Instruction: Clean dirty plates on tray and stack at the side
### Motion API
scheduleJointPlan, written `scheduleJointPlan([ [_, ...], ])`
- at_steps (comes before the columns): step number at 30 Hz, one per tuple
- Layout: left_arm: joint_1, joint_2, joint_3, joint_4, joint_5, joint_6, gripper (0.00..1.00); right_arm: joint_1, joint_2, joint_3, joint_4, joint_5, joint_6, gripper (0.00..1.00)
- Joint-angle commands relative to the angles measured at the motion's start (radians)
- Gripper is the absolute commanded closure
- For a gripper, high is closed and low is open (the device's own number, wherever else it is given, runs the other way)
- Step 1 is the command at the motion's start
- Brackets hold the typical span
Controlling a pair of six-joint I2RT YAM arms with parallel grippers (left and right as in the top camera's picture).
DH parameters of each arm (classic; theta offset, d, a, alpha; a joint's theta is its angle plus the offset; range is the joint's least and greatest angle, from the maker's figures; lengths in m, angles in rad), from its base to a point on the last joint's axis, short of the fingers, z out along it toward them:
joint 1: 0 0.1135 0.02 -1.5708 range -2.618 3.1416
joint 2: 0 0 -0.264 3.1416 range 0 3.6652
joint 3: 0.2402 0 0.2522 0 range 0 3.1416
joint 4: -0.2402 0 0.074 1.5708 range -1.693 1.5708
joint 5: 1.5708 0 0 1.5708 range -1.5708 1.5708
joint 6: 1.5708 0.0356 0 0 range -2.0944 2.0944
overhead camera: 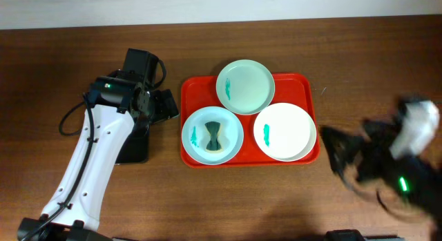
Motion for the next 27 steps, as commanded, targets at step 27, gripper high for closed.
scheduleJointPlan([
  [27, 0.003, 0.005, 0.000, 0.005, 0.007, 0.009, 0.01, 0.473, 0.863, -0.315, 0.478, 0.320, 0.144, 0.45],
])
